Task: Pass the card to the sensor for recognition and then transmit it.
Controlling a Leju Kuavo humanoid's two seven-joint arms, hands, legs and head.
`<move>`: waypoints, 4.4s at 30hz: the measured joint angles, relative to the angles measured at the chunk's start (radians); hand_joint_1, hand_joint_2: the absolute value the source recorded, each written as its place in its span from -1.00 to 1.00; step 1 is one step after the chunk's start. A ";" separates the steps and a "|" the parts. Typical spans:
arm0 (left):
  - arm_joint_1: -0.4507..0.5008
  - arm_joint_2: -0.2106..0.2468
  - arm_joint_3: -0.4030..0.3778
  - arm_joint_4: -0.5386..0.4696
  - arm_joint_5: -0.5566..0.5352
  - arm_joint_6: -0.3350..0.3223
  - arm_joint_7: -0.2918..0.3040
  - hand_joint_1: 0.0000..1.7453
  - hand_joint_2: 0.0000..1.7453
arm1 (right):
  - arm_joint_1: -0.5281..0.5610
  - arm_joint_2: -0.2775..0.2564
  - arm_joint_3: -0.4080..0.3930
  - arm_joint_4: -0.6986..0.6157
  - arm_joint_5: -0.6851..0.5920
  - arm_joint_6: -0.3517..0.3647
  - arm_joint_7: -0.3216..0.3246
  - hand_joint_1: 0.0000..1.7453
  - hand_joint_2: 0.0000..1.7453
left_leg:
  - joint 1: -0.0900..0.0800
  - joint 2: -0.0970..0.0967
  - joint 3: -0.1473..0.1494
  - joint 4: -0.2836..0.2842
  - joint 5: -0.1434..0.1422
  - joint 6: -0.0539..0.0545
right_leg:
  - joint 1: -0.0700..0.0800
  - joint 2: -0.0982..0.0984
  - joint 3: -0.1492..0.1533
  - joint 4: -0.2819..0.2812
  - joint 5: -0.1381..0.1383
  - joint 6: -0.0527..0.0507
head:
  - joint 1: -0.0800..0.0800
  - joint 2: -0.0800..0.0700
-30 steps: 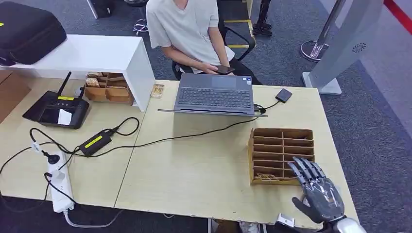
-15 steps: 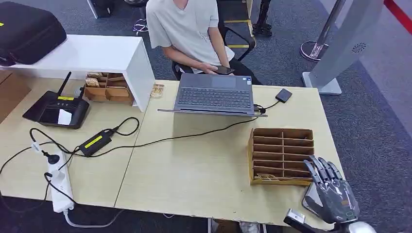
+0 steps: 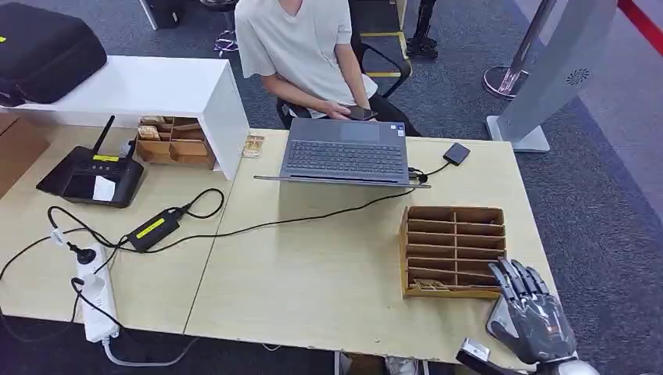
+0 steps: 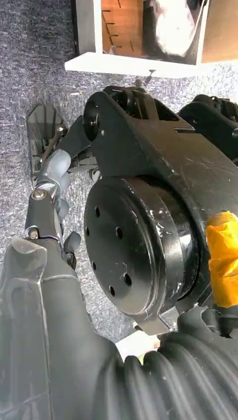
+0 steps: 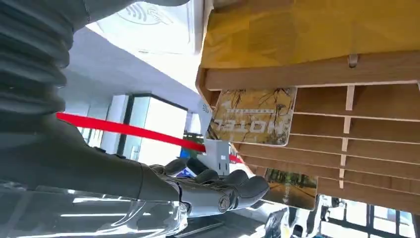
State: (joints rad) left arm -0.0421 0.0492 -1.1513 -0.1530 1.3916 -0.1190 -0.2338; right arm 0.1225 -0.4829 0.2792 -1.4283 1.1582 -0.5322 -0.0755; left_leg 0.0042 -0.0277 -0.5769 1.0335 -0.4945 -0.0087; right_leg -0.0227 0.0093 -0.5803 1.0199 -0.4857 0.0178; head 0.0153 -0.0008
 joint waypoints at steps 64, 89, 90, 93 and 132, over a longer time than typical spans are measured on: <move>-0.028 0.005 -0.069 0.000 -0.020 0.037 0.009 -1.00 1.00 | -0.416 -0.008 0.013 -0.057 -0.114 0.039 -0.135 1.00 1.00 | 0.000 0.008 0.002 0.000 0.005 -0.001 | 0.000 0.007 -0.001 0.002 0.006 -0.002 | 0.001 0.000; -0.052 0.006 -0.149 0.000 -0.073 0.011 0.030 -1.00 1.00 | -0.976 0.154 0.309 0.287 0.022 0.088 -0.010 1.00 1.00 | 0.000 0.006 -0.002 0.000 0.008 -0.003 | 0.000 0.006 -0.004 0.004 0.007 -0.003 | 0.000 0.000; -0.055 0.005 -0.155 0.000 -0.077 0.008 0.035 -1.00 1.00 | -1.009 0.178 0.325 0.338 0.034 0.085 -0.001 1.00 1.00 | 0.001 0.006 -0.002 0.000 0.008 -0.003 | 0.000 0.006 -0.004 0.004 0.007 -0.003 | 0.000 0.000; -0.064 0.004 -0.172 0.000 -0.093 0.004 0.047 -1.00 1.00 | -1.077 0.242 0.360 0.473 0.070 0.046 0.024 1.00 1.00 | 0.001 0.004 -0.002 0.000 0.009 -0.004 | 0.001 0.004 -0.004 0.004 0.007 -0.003 | 0.000 0.000; -0.083 0.000 -0.220 0.000 -0.103 -0.004 0.042 -1.00 1.00 | -1.163 0.363 0.425 0.832 0.078 -0.072 0.011 -1.00 1.00 | 0.001 0.004 -0.002 0.000 0.009 -0.004 | 0.001 0.004 -0.005 0.004 0.007 -0.003 | 0.000 0.000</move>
State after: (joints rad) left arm -0.1252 0.0489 -1.3710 -0.1526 1.2886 -0.1232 -0.1919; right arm -1.0404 -0.1198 0.7046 -0.5959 1.2360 -0.6043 -0.0645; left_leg 0.0052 -0.0241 -0.5793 1.0338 -0.4859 -0.0124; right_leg -0.0220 0.0134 -0.5852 1.0237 -0.4787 0.0145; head 0.0153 -0.0008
